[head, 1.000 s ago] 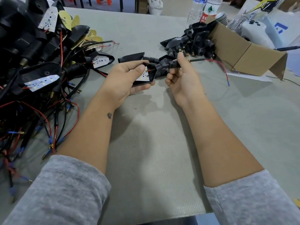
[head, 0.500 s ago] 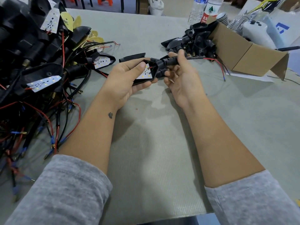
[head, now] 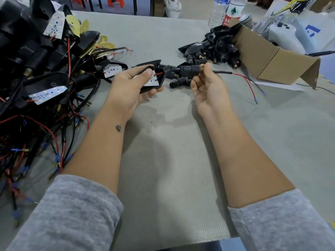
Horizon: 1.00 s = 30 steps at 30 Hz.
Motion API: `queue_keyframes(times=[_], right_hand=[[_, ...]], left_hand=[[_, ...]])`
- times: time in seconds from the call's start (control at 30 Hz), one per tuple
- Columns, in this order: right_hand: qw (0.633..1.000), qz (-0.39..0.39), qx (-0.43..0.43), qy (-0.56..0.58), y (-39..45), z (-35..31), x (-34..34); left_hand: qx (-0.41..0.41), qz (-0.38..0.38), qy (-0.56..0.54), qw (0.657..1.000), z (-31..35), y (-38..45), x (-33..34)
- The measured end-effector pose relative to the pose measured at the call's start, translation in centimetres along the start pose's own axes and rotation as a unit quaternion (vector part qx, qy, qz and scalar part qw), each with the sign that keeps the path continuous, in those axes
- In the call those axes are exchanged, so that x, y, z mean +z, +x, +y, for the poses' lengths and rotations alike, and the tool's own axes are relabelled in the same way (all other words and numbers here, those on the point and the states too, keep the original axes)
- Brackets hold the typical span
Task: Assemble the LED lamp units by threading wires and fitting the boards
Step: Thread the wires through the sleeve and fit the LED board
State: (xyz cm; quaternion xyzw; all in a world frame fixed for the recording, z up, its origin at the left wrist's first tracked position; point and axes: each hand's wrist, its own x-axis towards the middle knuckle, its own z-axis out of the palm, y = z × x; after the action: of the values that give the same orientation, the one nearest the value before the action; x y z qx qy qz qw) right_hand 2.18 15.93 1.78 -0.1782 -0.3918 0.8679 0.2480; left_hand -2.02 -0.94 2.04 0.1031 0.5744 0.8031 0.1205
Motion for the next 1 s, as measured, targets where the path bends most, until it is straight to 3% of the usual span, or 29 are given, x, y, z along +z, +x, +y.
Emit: queue_keyframes(times=[0.23, 0.57, 1.0], right_hand=[[0.995, -0.042, -0.043, -0.082, -0.43, 0.06, 0.22], [0.997, -0.043, -0.027, -0.065, -0.25, 0.01, 0.26], [0.994, -0.044, -0.042, -0.089, -0.44, 0.17, 0.34]], left_hand=[[-0.008, 0.033, -0.003, 0.999, 0.30, 0.01, -0.61], [-0.012, 0.091, -0.039, 0.995, 0.44, 0.29, -0.76], [-0.017, 0.083, -0.007, 0.996, 0.26, 0.50, -0.90]])
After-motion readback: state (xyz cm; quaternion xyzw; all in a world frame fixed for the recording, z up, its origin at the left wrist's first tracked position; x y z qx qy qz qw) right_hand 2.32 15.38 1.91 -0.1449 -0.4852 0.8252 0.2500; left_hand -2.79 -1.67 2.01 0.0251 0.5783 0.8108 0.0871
